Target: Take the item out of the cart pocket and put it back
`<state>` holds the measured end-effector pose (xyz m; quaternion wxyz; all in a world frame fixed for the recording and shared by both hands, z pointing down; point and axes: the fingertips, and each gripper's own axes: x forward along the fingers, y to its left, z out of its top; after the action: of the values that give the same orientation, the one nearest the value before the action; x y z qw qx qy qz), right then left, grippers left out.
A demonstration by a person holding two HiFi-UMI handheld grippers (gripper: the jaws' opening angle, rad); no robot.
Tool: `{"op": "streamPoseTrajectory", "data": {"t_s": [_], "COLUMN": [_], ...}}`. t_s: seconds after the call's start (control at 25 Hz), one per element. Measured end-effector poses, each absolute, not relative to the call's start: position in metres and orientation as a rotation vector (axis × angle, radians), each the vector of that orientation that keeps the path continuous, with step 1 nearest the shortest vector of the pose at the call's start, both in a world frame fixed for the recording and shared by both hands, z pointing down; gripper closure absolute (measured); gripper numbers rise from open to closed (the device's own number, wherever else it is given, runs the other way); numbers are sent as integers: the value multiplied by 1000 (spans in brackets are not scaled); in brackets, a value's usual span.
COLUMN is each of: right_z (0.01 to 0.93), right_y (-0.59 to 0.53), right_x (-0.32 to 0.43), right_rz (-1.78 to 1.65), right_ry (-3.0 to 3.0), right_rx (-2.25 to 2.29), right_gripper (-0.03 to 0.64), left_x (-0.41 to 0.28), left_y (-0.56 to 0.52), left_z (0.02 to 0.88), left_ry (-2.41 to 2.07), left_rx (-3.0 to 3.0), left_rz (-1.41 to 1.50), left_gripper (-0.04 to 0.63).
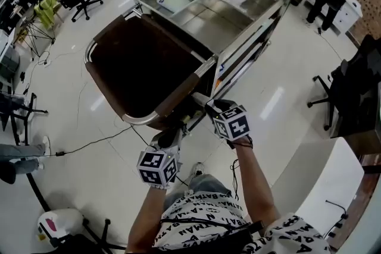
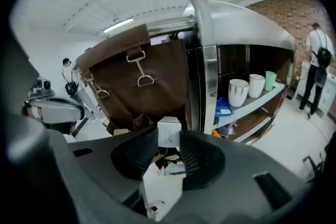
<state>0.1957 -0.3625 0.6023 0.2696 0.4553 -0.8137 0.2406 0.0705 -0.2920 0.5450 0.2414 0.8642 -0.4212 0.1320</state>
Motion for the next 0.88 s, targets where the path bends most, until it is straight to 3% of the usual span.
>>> {"op": "streamPoseTrajectory", "data": {"t_s": [0.88], "right_z": [659], "right_y": [-398], "right_x": [154], "right_rz": [413], "right_ry": [-1951], "right_rx": [957], "right_gripper": [479], "left_x": [47], "left_y": [-296], "left_z": [555], "left_ry": [-1198], "left_rx": [2310], "left_rz": [360], "left_gripper": [592]}}
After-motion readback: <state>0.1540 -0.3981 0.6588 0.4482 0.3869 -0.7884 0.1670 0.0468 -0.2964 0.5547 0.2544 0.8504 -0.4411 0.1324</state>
